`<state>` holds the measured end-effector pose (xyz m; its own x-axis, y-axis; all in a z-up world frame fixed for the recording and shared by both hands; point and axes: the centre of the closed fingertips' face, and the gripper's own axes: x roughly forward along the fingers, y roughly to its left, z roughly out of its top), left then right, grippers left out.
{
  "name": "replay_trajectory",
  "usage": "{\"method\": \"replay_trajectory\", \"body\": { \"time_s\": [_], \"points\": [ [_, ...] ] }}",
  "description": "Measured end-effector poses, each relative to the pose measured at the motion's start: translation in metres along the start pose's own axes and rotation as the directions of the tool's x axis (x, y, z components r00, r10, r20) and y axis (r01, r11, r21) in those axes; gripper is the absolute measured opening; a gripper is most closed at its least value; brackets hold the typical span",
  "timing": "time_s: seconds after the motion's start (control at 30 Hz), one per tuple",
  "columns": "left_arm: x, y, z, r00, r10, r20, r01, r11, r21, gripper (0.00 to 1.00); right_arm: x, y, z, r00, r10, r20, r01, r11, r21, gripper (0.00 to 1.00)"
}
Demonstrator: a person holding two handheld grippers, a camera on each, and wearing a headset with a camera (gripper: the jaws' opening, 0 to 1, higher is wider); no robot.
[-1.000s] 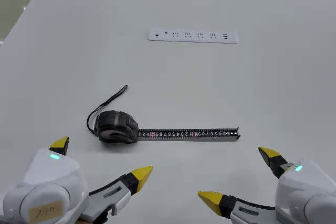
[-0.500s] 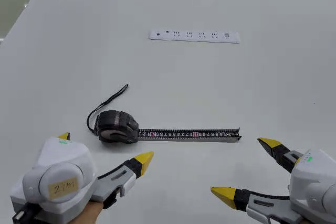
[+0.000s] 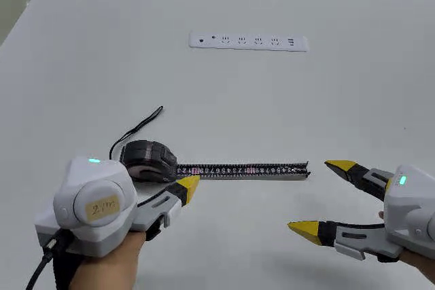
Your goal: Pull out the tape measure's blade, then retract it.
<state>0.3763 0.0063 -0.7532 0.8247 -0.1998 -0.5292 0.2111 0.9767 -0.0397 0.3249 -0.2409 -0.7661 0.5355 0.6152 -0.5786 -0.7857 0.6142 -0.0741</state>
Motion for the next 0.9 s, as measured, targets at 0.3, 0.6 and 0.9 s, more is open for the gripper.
{"method": "replay_trajectory", "body": {
  "time_s": [0.3, 0.6, 0.9],
  "points": [
    [0.012, 0.000, -0.004, 0.9998, 0.015, -0.017, -0.015, 1.000, -0.017, 0.98, 0.004, -0.021, -0.013, 0.9959, 0.089, -0.018, -0.090, 0.992, -0.087, 0.59],
    [0.022, 0.005, -0.006, 0.9989, 0.041, -0.024, -0.042, 0.999, -0.032, 0.97, 0.009, -0.034, -0.019, 0.9860, 0.162, -0.041, -0.166, 0.976, -0.143, 0.47],
    [0.032, 0.006, -0.008, 0.9982, 0.044, -0.041, -0.046, 0.997, -0.061, 0.92, 0.022, -0.041, -0.027, 0.9658, 0.241, -0.095, -0.255, 0.950, -0.180, 0.40]
  ]
}}
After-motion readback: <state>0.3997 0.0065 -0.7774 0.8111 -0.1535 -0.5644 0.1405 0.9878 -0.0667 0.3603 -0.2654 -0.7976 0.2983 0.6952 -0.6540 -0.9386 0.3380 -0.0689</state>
